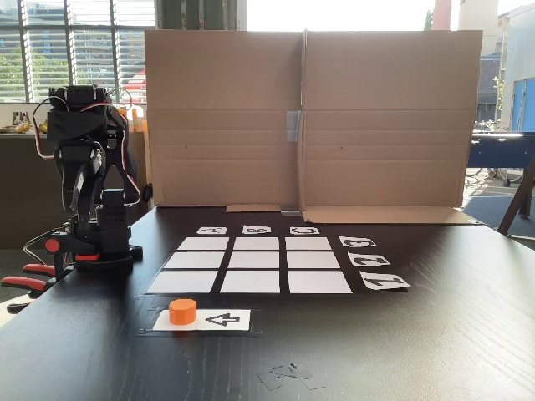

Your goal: Pick up the round, orange token and place it in the grid on square A2.

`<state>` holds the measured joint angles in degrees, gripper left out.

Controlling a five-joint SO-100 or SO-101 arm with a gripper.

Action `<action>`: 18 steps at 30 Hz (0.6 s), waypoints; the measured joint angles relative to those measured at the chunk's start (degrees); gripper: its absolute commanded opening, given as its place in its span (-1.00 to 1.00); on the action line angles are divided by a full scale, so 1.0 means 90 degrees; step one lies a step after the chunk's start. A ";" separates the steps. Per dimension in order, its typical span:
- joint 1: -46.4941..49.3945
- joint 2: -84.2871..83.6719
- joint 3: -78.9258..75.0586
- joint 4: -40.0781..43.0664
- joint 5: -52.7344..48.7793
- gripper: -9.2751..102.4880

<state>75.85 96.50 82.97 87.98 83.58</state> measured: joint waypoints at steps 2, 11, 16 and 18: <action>-0.0156 -0.0283 -0.0176 0.0039 0.0000 -0.15; -0.0996 -0.1455 -0.0762 0.0098 -0.0010 -0.15; -0.1406 -0.2051 -0.0967 0.0098 0.0098 -0.15; -0.1533 -0.2295 -0.1094 0.0098 0.0166 -0.15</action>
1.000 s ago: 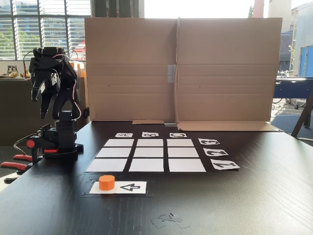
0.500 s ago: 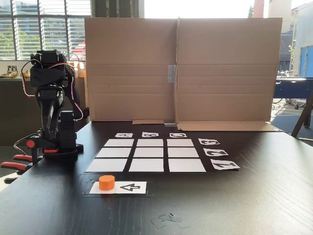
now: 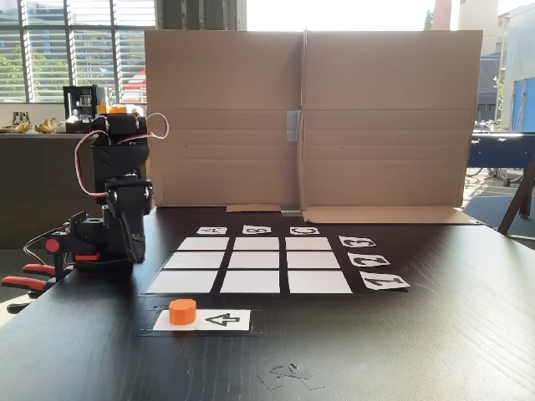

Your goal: Pick up the round, orange token and place it in the grid on square A2.

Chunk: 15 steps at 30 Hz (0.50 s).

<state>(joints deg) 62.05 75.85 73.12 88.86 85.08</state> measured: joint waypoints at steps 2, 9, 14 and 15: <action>-0.0127 -0.0254 -0.0176 0.0000 0.0068 -0.15; -0.0420 -0.1104 -0.0781 0.0000 0.0205 -0.15; -0.0732 -0.1670 -0.0996 0.0000 0.0283 -0.15; -0.0791 -0.1748 -0.1016 0.0000 0.0303 -0.15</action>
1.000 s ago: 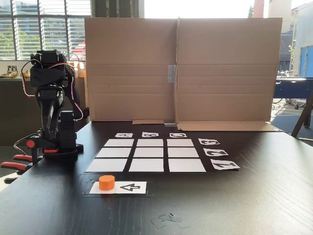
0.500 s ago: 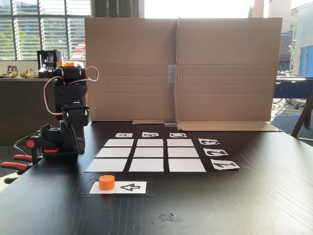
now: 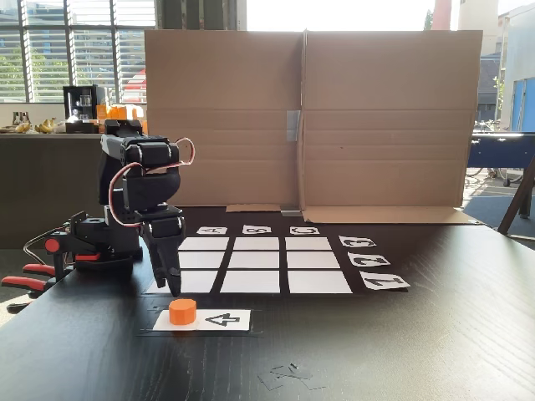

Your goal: Pick up the round, orange token and place it in the grid on square A2.

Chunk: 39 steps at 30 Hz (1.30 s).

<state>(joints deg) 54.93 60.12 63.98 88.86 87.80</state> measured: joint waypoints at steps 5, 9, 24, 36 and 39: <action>-0.0234 -0.0283 -0.0156 0.0000 0.0195 -0.15; -0.0322 -0.0449 -0.0313 0.0000 0.0303 -0.15; -0.0322 -0.1123 -0.0820 -0.0010 0.0576 -0.15; -0.0332 -0.1406 -0.1035 -0.0039 0.0684 -0.85; -0.0332 -0.1406 -0.1035 -0.0059 0.0684 -0.85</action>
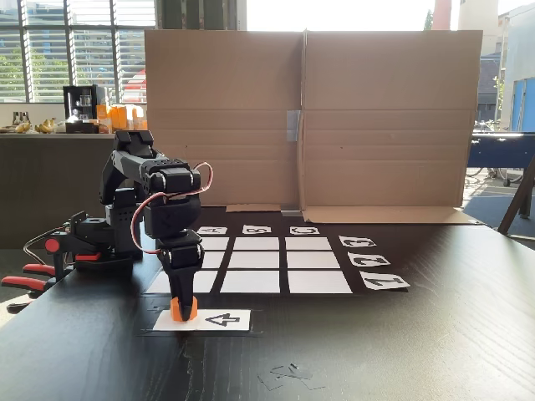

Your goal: Pick up the round, orange token and place it in the grid on square A2.

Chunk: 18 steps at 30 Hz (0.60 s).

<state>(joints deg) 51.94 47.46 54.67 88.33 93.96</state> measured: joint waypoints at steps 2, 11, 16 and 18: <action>0.0059 0.0000 0.0000 -0.0068 0.0000 -0.85; 0.0703 0.0850 0.0088 -0.0264 -0.0176 -0.85; 0.0879 0.1650 0.0615 -0.0518 -0.0654 -0.85; 0.0898 0.1973 0.0869 -0.0586 -0.0947 -0.85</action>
<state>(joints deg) 60.03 65.21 62.49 83.06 85.43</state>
